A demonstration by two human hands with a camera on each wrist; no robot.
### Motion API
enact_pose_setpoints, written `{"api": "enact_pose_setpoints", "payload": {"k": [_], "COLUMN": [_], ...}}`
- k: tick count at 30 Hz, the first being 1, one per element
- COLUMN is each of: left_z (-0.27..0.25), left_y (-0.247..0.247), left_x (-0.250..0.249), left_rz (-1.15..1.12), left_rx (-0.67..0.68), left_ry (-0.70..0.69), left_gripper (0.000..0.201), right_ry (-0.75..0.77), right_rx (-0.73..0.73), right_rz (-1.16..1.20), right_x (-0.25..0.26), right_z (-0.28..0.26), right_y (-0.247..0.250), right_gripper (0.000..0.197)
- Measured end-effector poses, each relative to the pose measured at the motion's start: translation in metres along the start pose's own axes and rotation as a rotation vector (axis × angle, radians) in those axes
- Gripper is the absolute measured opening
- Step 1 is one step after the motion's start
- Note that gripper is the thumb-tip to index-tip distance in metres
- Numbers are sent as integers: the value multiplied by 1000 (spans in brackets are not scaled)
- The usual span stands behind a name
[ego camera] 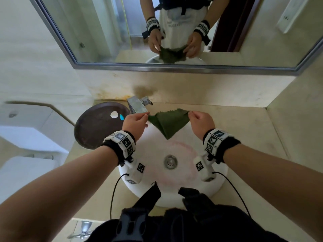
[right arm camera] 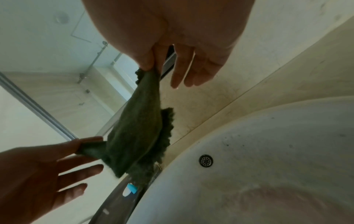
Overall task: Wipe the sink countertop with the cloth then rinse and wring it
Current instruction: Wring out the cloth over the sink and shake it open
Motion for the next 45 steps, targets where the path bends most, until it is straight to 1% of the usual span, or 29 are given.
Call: {"api": "enact_pose_setpoints", "payload": {"k": [2,5,7,9,10,12,13,14,15,16,18,20,21,22,24,25,26,27,29,30,32,33,35,36,39,41,42,43,45], "left_z": [7,15,18,20,20,15,12,8,5,5,8,10,10,10,10,12,14,17,18,18,15,13,8,7,9,13,16,19,20], "left_y": [6,8,8,5,4,-3,-7,-11,-15,-17,-19,-19,-19,-20,-20,-20,-21,-21,-21,-22,-24,-26,-31,-33,-34,-33,-30,-26,-19], "left_x": [-3,-14,-22,-24,-24,-27,-29,-31,-34,-35,-40,-44,-47,-50,-53,-52,-50,-47,-41,-37,-33,-33,-34,-34,-25,-15,-11,-8,-8], "left_rz": [69,258,278,249,242,222,181,141,116,116,98,30,-25,-77,-156,-180,-206,-237,-301,-327,-351,-355,-303,-241,-128,-88,-65,-67,-195], "left_rx": [8,93,167,247,304,480,566,628,660,660,600,551,546,547,548,532,497,454,393,392,456,514,625,643,595,536,490,438,363], "left_ry": [-57,-167,-180,-163,-162,-171,-155,-145,-149,-158,-178,-197,-223,-254,-287,-267,-237,-192,-77,-35,-24,-53,-95,-100,-55,1,25,55,165], "left_gripper": [25,27,27,13,12,34,42,43,39,32,20,16,17,21,31,35,38,40,48,55,65,65,51,42,23,18,16,14,19], "right_ry": [-7,3,16,24,28,26,29,41,59,75,82,86,90,94,155,203,240,252,159,100,42,39,24,5,-15,-32,-30,3,125], "right_rx": [-18,0,25,84,135,249,284,294,278,248,199,198,229,273,357,370,364,336,286,296,371,411,463,488,523,467,412,346,278], "right_rz": [20,79,121,166,198,258,275,280,266,244,203,198,199,161,-40,-149,-223,-241,-132,-55,44,76,193,277,431,437,388,283,-65], "right_x": [5,20,32,42,46,55,60,64,68,72,75,75,76,76,75,75,75,74,74,72,72,72,73,74,75,67,60,54,40], "right_z": [2,-1,-3,-5,-7,-14,-18,-21,-22,-23,-22,-22,-23,-25,-27,-29,-29,-27,-22,-20,-19,-20,-24,-26,-29,-26,-24,-23,-24], "right_y": [2,2,-1,-3,-5,-8,-10,-12,-13,-13,-10,-8,-7,-7,-10,-13,-15,-17,-15,-14,-15,-16,-16,-14,-11,-8,-7,-6,-12], "right_gripper": [40,36,33,31,29,23,22,21,22,23,25,15,8,14,33,34,29,23,17,17,23,24,21,21,26,30,30,29,19]}}
Point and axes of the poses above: each hand's wrist, its own z-axis towards the middle knuckle, its own y-axis out of the back of the hand, x = y × z, the point moved 3 cm from there along z, towards the middle knuckle, and after that the axes turned 13 degrees about -y, right-handed, at the moved point
